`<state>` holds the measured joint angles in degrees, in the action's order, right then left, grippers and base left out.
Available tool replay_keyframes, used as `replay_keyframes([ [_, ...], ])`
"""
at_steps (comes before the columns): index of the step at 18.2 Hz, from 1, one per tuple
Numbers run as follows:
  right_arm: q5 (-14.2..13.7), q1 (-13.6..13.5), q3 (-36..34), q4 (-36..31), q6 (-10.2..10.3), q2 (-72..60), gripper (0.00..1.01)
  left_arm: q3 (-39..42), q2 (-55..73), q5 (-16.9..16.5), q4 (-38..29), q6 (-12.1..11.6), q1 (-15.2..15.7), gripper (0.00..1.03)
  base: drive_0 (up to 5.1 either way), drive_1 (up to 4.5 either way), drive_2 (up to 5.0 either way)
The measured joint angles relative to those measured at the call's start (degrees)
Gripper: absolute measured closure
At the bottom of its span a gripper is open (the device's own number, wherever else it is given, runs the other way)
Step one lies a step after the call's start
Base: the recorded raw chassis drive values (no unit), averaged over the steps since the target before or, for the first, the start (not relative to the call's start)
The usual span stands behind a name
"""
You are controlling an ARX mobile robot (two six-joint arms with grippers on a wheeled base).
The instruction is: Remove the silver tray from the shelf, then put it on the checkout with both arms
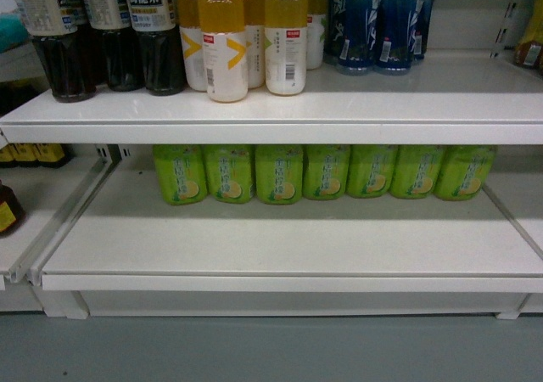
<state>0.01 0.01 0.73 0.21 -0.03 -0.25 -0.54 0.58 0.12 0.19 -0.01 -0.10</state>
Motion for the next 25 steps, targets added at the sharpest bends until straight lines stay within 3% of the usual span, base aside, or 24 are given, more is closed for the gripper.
replay_keyframes([
  [25, -0.02, 0.00, 0.00, 0.00, 0.00, 0.00, 0.03, 0.00, 0.00, 0.00, 0.00, 0.00, 0.00, 0.05, 0.0, 0.00, 0.0],
])
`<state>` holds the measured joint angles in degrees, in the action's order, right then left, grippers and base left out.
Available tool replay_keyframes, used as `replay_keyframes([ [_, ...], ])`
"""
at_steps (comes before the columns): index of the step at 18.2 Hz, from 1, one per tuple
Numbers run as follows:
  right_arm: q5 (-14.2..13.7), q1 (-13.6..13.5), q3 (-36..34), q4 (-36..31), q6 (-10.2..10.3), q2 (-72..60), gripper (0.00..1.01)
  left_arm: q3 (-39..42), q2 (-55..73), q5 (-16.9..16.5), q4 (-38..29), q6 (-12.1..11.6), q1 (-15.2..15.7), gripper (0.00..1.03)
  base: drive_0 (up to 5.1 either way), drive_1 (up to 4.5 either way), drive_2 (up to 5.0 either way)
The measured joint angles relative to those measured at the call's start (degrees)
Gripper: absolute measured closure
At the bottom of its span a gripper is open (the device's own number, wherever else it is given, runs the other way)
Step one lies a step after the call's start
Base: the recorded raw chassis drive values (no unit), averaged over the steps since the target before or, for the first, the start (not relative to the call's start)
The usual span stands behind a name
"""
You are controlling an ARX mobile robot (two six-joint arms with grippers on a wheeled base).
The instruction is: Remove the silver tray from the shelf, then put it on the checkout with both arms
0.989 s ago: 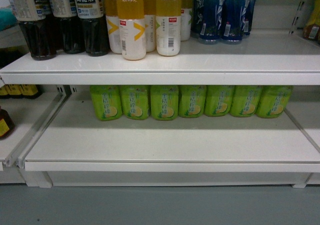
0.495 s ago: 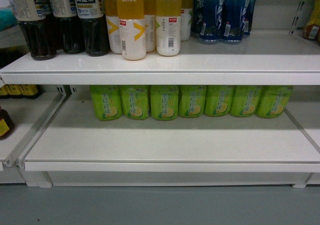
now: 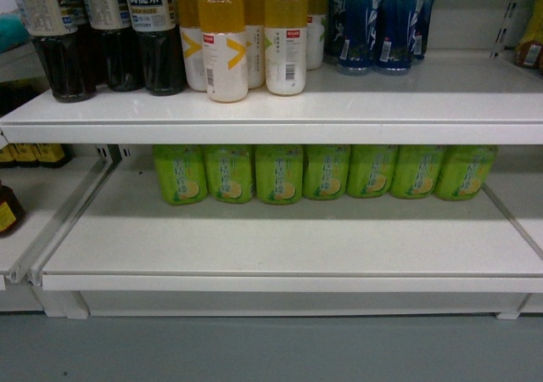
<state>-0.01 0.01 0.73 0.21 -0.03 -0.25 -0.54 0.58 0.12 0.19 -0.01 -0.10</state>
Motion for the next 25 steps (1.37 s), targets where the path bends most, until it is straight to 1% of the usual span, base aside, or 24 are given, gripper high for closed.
replay_keyframes([
  [25, 0.00, 0.00, 0.00, -0.02, 0.00, 0.00, 0.03, 0.00, 0.00, -0.11, -0.02, 0.00, 0.00, 0.05, 0.0, 0.00, 0.0],
])
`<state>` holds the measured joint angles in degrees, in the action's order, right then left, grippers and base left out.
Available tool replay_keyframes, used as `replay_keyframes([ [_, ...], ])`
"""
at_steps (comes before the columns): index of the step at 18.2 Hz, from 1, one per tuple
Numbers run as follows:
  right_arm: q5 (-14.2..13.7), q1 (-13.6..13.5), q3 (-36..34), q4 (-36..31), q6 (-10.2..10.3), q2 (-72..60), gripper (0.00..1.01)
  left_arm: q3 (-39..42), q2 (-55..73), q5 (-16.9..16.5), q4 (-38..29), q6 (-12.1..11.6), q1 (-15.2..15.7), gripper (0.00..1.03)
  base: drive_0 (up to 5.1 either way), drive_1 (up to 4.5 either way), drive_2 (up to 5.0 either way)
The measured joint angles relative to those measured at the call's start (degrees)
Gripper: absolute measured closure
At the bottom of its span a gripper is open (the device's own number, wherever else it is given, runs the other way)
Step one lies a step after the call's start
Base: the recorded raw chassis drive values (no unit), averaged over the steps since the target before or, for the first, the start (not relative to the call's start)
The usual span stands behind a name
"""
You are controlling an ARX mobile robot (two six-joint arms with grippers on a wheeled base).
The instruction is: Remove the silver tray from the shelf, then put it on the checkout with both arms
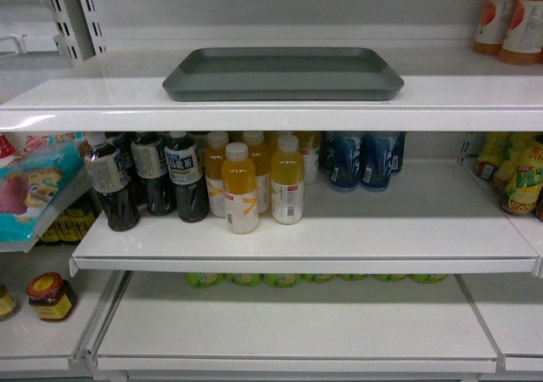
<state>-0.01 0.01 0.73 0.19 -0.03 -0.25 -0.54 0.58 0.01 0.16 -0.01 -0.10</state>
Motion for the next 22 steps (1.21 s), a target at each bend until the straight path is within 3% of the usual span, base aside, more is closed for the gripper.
replay_keyframes([
  [8, 0.00, 0.00, 0.00, 0.02, 0.00, 0.00, 0.03, 0.00, 0.00, 0.00, 0.04, 0.00, 0.00, 0.05, 0.0, 0.33, -0.3],
  [22, 0.00, 0.00, 0.00, -0.24, 0.00, 0.00, 0.03, 0.00, 0.00, 0.00, -0.17, 0.00, 0.00, 0.05, 0.0, 4.32, -4.2],
])
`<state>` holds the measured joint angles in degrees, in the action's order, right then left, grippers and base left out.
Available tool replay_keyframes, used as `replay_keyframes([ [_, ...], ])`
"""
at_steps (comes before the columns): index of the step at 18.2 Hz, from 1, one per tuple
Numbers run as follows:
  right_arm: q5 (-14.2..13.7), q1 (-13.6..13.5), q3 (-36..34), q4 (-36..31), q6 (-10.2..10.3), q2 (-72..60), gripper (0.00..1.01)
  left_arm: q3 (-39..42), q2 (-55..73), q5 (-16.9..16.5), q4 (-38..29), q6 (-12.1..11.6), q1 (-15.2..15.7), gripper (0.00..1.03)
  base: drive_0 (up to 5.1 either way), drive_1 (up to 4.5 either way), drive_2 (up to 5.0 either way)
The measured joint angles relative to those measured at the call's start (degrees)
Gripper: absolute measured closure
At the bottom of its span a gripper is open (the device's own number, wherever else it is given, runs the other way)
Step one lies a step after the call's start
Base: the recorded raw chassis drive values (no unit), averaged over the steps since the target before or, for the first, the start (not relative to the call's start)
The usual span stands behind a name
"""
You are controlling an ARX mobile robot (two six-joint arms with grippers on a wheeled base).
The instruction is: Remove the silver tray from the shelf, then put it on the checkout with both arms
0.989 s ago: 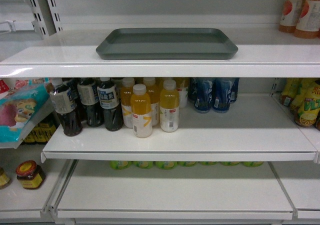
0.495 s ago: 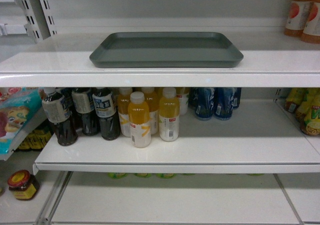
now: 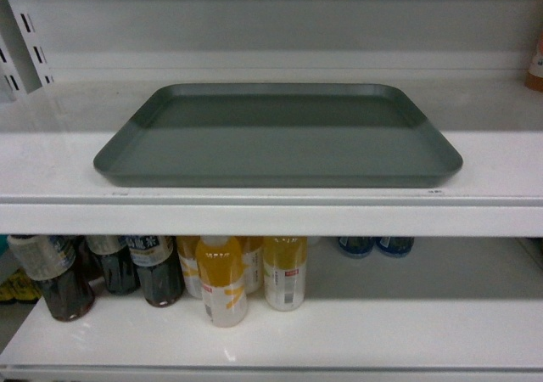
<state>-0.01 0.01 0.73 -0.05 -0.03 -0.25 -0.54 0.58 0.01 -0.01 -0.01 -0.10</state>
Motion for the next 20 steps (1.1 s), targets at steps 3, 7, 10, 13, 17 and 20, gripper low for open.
replay_keyframes([
  [3, 0.02, 0.00, 0.00, 0.11, 0.00, 0.00, 0.03, 0.00, 0.00, -0.02, 0.00, -0.02, 0.00, 0.05, 0.1, 4.32, -4.1],
  [7, 0.02, 0.00, 0.00, 0.22, 0.00, 0.00, 0.03, 0.00, 0.00, 0.00, 0.26, 0.00, 0.00, 0.05, 0.1, 2.34, -2.1],
  [10, 0.00, 0.00, 0.00, 0.26, 0.00, 0.00, 0.03, 0.00, 0.00, 0.00, 0.24, 0.00, 0.00, 0.05, 0.0, 0.00, 0.0],
  [13, 0.00, 0.00, 0.00, 0.26, 0.00, 0.00, 0.03, 0.00, 0.00, 0.00, 0.24, 0.00, 0.00, 0.05, 0.0, 0.00, 0.0],
  [17, 0.00, 0.00, 0.00, 0.26, 0.00, 0.00, 0.03, 0.00, 0.00, 0.00, 0.22, 0.00, 0.00, 0.05, 0.0, 0.00, 0.0],
  [20, 0.00, 0.00, 0.00, 0.26, 0.00, 0.00, 0.03, 0.00, 0.00, 0.00, 0.24, 0.00, 0.00, 0.05, 0.0, 0.00, 0.0],
])
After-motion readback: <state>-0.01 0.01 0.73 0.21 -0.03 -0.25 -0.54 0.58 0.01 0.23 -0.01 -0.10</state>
